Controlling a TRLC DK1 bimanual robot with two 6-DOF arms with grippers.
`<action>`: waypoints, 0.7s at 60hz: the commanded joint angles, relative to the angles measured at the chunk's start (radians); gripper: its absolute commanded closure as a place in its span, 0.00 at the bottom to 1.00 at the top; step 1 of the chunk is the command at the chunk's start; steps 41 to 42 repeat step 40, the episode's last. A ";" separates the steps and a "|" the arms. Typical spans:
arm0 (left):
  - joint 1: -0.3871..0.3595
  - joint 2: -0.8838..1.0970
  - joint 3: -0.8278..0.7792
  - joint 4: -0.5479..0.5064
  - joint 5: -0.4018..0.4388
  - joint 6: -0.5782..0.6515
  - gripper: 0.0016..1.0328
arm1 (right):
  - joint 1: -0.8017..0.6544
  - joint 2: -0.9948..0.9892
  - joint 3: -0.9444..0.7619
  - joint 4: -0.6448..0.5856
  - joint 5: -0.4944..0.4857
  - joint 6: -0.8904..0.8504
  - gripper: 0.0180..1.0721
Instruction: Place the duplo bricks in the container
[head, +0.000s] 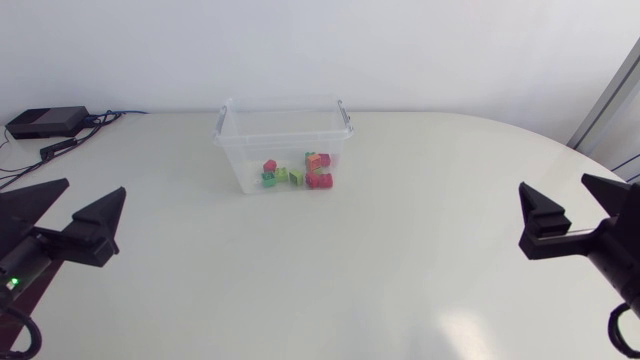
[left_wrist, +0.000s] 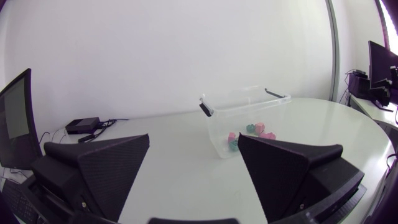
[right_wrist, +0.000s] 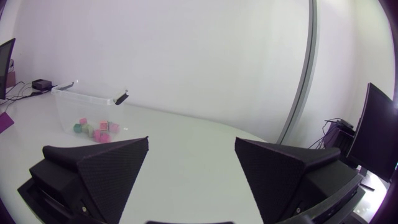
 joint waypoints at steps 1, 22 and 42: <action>0.011 -0.044 -0.060 0.025 -0.013 -0.035 0.03 | -0.024 -0.045 -0.061 0.028 -0.021 0.037 0.05; 0.022 -0.221 -0.239 0.093 -0.032 -0.093 0.03 | -0.107 -0.220 -0.245 0.089 -0.118 0.114 0.05; 0.027 -0.314 -0.333 0.128 -0.042 -0.124 0.03 | -0.150 -0.312 -0.342 0.122 -0.170 0.155 0.05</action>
